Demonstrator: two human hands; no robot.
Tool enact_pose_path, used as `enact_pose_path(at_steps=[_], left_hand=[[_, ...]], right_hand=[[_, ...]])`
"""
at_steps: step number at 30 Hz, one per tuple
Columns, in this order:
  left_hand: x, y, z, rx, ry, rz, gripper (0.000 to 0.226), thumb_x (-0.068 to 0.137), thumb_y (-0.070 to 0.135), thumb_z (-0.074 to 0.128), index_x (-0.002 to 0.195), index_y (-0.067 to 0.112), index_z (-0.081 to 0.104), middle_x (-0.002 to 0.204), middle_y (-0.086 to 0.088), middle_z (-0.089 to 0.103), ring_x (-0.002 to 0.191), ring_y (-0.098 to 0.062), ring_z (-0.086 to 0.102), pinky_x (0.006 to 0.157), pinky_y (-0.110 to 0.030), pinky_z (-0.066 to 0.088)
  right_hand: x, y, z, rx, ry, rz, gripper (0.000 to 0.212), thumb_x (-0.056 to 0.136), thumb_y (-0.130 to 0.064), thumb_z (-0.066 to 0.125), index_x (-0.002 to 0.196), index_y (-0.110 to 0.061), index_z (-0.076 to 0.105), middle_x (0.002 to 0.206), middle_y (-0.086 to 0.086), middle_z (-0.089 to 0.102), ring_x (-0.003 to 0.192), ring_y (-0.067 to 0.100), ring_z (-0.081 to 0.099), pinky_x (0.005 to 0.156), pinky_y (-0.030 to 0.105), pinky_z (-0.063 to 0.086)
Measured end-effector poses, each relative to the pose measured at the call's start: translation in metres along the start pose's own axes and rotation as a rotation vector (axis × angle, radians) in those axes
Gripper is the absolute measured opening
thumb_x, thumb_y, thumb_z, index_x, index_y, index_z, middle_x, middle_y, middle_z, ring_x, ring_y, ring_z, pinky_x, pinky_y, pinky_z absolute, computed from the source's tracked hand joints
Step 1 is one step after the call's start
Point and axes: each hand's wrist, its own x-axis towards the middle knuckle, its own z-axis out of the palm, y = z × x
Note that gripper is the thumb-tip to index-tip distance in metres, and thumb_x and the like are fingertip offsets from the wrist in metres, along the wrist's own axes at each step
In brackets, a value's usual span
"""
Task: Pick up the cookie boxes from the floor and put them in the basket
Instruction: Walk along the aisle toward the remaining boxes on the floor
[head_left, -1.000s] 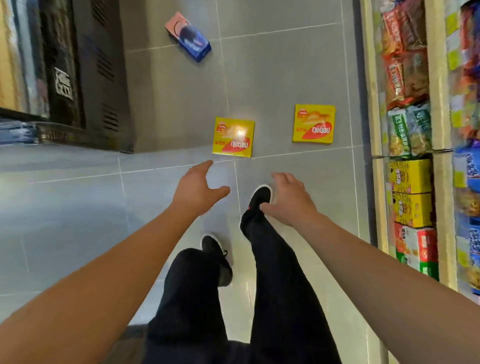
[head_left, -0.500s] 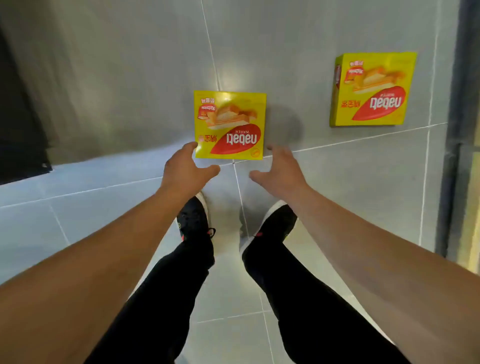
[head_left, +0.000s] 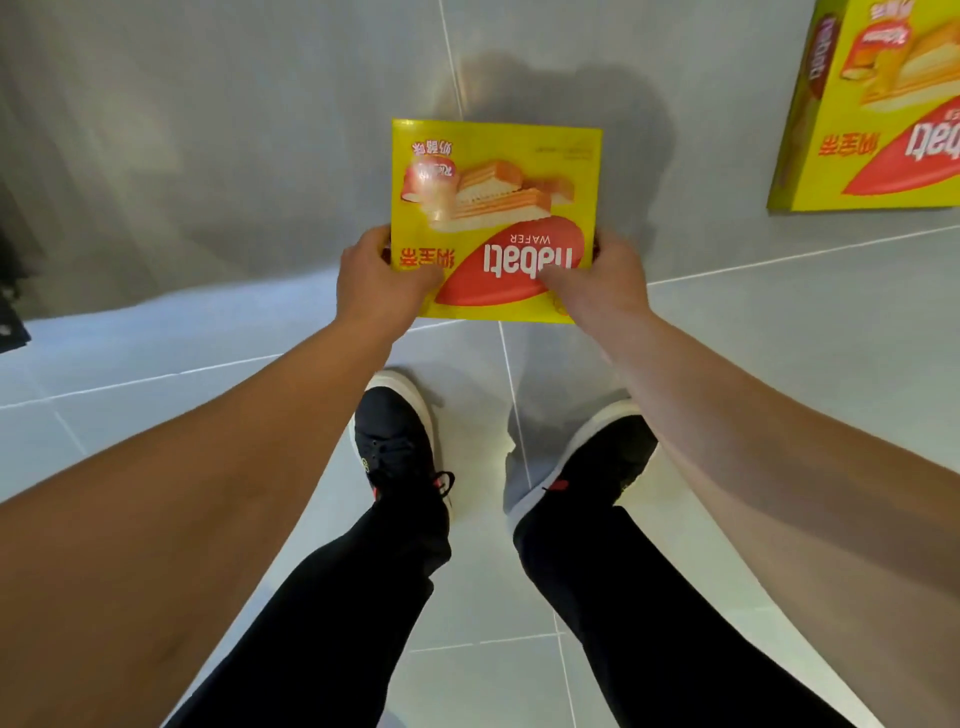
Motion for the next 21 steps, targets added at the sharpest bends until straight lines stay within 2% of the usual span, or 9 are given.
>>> enact_pose_path(at_steps=[2,4,6,8,10,12,15,19,21], left_hand=[[-0.023,0.003,-0.009,-0.04,-0.015,-0.007,0.056,0.073,0.03,0.071,0.127,0.028,0.056,0.119,0.0,0.061,0.103,-0.015,0.061,0.083,-0.032,0.052],[-0.059,0.014,-0.019,-0.115,-0.043,-0.032,0.057,0.076,0.029,0.07,0.13,0.031,0.052,0.118,0.002,0.063,0.105,-0.018,0.064,0.086,-0.041,0.056],[-0.098,0.03,-0.029,-0.193,-0.089,-0.065,0.054,0.082,0.023,0.07,0.131,0.032,0.049,0.112,0.0,0.067,0.097,-0.02,0.069,0.08,-0.043,0.059],[-0.137,0.047,-0.039,-0.263,-0.132,-0.083,0.051,0.088,0.013,0.069,0.13,0.031,0.047,0.107,-0.001,0.068,0.089,-0.019,0.072,0.07,-0.035,0.061],[-0.187,0.072,-0.053,-0.281,-0.172,-0.077,0.054,0.088,0.009,0.069,0.132,0.03,0.045,0.106,-0.001,0.067,0.088,-0.018,0.072,0.067,-0.032,0.06],[-0.223,0.091,-0.065,-0.262,-0.224,-0.072,0.058,0.086,0.008,0.07,0.136,0.026,0.045,0.113,-0.003,0.066,0.093,-0.021,0.071,0.073,-0.038,0.06],[-0.302,0.128,-0.088,-0.222,-0.36,-0.04,0.044,0.087,0.003,0.066,0.127,0.017,0.054,0.119,-0.007,0.066,0.096,-0.023,0.071,0.077,-0.04,0.059],[-0.389,0.172,-0.112,-0.134,-0.498,0.015,0.043,0.089,0.001,0.063,0.129,0.013,0.052,0.118,-0.006,0.068,0.092,-0.02,0.071,0.075,-0.036,0.058],[-0.432,0.189,-0.12,-0.074,-0.549,0.062,0.05,0.087,0.001,0.064,0.133,0.014,0.049,0.117,-0.004,0.068,0.091,-0.019,0.071,0.075,-0.036,0.057]], right_hand=[[-0.024,-0.002,-0.018,0.043,-0.028,0.023,0.064,0.061,-0.041,0.074,0.121,-0.024,0.062,0.119,0.006,0.063,0.104,0.023,0.063,0.094,0.042,0.053],[-0.059,-0.008,-0.041,0.11,-0.043,0.044,0.06,0.066,-0.038,0.077,0.122,-0.022,0.063,0.118,0.005,0.065,0.102,0.02,0.064,0.092,0.039,0.054],[-0.097,-0.011,-0.067,0.178,-0.051,0.071,0.053,0.077,-0.028,0.079,0.126,-0.018,0.06,0.119,0.003,0.066,0.103,0.019,0.064,0.092,0.037,0.054],[-0.133,-0.014,-0.096,0.237,-0.055,0.108,0.055,0.08,-0.024,0.078,0.13,-0.017,0.056,0.121,0.002,0.065,0.105,0.02,0.064,0.093,0.038,0.053],[-0.179,-0.018,-0.137,0.298,-0.05,0.134,0.06,0.08,-0.023,0.079,0.134,-0.016,0.053,0.122,0.002,0.064,0.106,0.02,0.064,0.092,0.037,0.054],[-0.216,-0.022,-0.166,0.375,-0.06,0.177,0.064,0.078,-0.018,0.081,0.134,-0.016,0.051,0.123,0.003,0.063,0.105,0.021,0.065,0.089,0.039,0.055],[-0.3,-0.023,-0.229,0.589,-0.087,0.244,0.072,0.066,-0.013,0.085,0.13,-0.011,0.052,0.12,0.007,0.066,0.102,0.025,0.068,0.089,0.047,0.057],[-0.397,-0.024,-0.289,0.839,-0.165,0.271,0.047,0.082,-0.007,0.073,0.126,-0.008,0.059,0.114,0.012,0.071,0.101,0.028,0.069,0.09,0.047,0.056],[-0.448,-0.018,-0.312,0.964,-0.112,0.279,0.04,0.085,-0.007,0.068,0.124,-0.009,0.06,0.111,0.011,0.071,0.099,0.028,0.07,0.09,0.047,0.056]])
